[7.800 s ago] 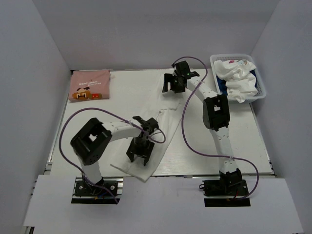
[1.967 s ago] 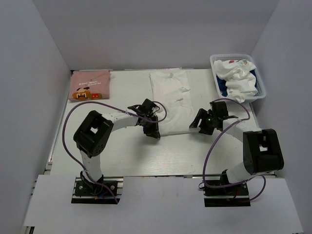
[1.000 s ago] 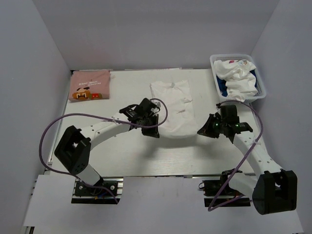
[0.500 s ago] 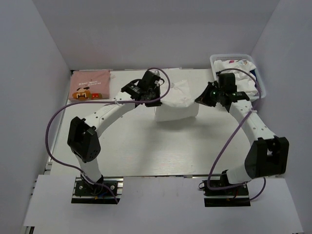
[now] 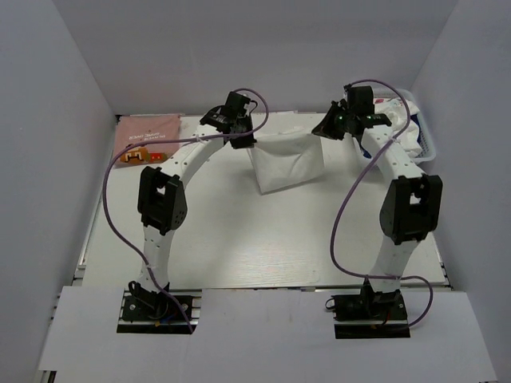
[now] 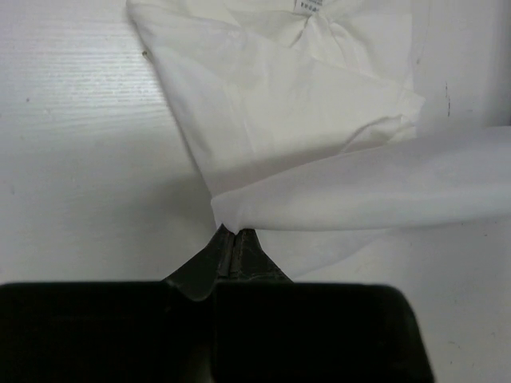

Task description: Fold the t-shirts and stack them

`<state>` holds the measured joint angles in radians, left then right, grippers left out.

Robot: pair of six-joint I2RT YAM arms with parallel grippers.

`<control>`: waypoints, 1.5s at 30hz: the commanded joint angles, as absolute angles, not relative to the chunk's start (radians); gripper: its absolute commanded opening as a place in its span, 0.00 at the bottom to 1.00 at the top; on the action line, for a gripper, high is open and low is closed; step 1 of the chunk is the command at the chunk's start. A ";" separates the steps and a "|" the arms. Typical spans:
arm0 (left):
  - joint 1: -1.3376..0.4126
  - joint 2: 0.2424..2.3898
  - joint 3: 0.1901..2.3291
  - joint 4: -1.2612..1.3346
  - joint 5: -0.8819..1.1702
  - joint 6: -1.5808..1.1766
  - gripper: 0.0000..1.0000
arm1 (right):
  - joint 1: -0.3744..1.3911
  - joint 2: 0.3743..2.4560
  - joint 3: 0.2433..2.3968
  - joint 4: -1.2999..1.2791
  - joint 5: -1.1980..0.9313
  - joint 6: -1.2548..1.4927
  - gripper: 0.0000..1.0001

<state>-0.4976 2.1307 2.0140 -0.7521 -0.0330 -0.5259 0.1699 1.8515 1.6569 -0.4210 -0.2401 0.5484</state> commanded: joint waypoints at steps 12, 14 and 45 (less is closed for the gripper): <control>-0.350 2.460 2.333 -0.454 0.014 -0.535 0.27 | 0.133 2.424 2.124 -0.015 -0.323 0.561 0.46; -0.341 2.502 2.399 -0.469 0.046 -0.535 0.90 | 0.127 2.492 2.345 -0.084 -0.432 0.572 0.90; -0.439 2.502 2.135 -0.584 0.192 -0.512 0.33 | 0.150 1.919 1.479 -0.034 -0.255 0.399 0.90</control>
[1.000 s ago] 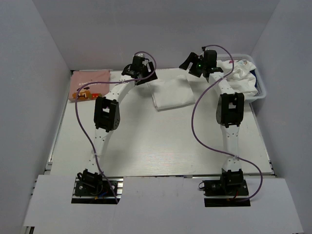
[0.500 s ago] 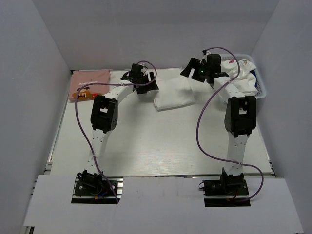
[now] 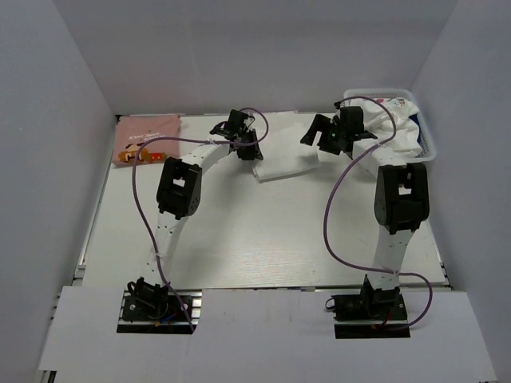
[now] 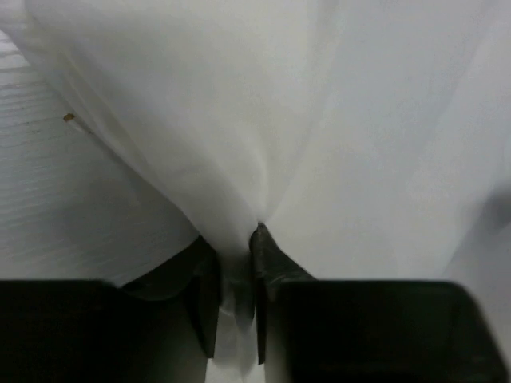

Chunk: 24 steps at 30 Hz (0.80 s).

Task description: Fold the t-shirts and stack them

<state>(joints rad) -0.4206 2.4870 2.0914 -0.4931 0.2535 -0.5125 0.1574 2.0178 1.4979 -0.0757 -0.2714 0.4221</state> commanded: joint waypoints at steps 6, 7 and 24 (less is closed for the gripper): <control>-0.439 2.481 2.197 -0.650 0.033 -0.411 0.00 | 0.150 1.786 1.348 -0.026 -0.232 0.359 0.90; -0.439 2.449 2.180 -0.669 -0.032 -0.347 0.00 | 0.149 1.760 1.316 -0.035 -0.209 0.348 0.90; -0.336 2.152 1.896 -0.612 -0.520 0.212 0.00 | 0.152 1.612 1.101 0.002 -0.135 0.299 0.90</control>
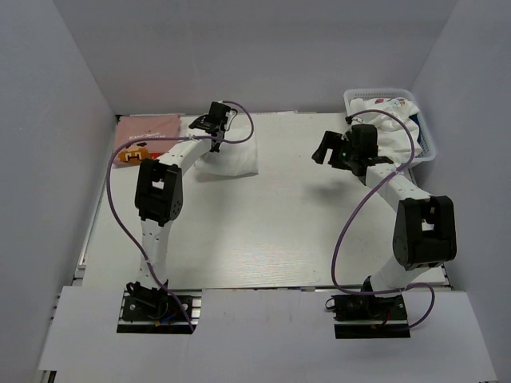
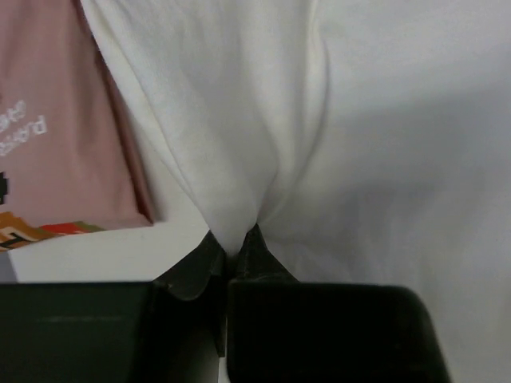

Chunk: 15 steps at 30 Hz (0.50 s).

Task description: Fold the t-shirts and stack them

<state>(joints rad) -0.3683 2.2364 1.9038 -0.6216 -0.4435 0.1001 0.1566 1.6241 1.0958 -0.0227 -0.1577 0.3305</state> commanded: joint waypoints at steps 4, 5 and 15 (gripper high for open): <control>-0.308 2.141 1.884 -0.585 -0.551 0.307 0.00 | 0.152 1.612 1.088 0.003 -0.114 0.293 0.90; -0.295 2.129 1.884 -0.569 -0.560 0.349 0.00 | 0.152 1.611 1.088 0.005 -0.110 0.290 0.90; -0.230 2.109 2.002 -0.560 -0.590 0.482 0.00 | 0.150 1.640 1.114 -0.040 -0.109 0.250 0.90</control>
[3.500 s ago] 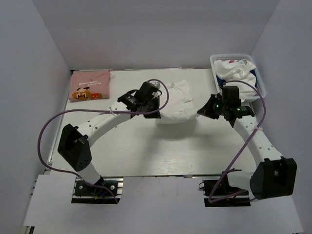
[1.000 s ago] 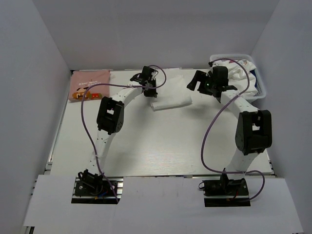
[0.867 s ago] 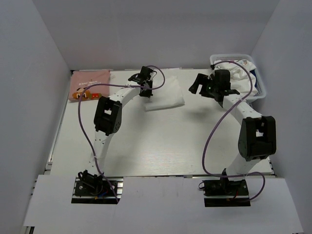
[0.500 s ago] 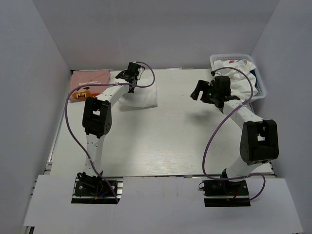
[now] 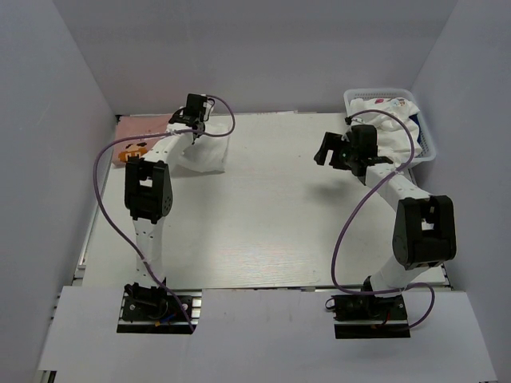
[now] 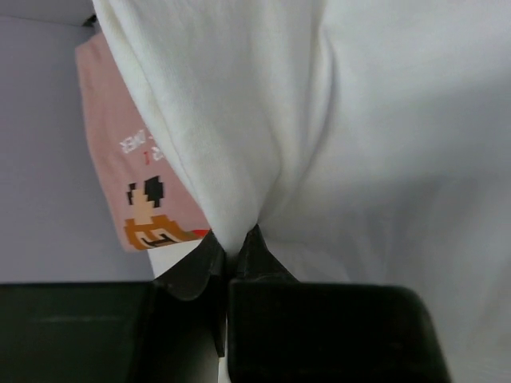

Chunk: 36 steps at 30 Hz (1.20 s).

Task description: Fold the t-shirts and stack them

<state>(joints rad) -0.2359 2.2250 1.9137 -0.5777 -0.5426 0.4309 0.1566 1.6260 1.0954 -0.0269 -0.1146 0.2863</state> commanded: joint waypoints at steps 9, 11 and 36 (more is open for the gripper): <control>-0.199 2.109 2.080 -0.523 -0.644 0.525 0.00 | 0.150 1.647 1.121 -0.057 -0.117 0.218 0.90; -0.190 2.109 2.103 -0.535 -0.644 0.512 0.00 | 0.152 1.658 1.134 -0.087 -0.118 0.213 0.90; 0.046 2.193 2.177 -0.495 -0.601 0.342 0.00 | 0.155 1.674 1.135 -0.069 -0.169 0.216 0.90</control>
